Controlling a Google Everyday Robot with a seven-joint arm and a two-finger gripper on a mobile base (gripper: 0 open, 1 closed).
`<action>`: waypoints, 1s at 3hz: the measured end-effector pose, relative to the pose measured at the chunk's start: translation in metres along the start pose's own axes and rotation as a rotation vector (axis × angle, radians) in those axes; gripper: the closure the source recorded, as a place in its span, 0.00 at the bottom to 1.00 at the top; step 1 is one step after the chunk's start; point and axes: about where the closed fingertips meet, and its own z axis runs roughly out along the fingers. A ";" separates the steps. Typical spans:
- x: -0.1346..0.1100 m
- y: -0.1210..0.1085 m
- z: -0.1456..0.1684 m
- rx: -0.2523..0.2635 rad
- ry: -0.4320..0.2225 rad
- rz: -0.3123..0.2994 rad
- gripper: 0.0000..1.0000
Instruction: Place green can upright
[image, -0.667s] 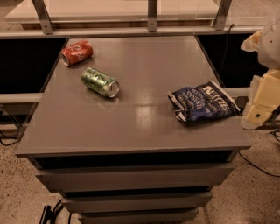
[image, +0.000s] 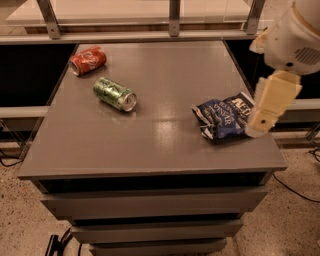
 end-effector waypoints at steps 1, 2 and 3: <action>-0.056 -0.004 0.023 -0.027 -0.038 -0.029 0.00; -0.102 -0.005 0.043 -0.053 -0.072 -0.040 0.00; -0.137 -0.004 0.056 -0.074 -0.112 -0.044 0.00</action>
Offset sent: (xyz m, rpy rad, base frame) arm 0.0579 0.1602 -0.0262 0.1066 0.0594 0.0949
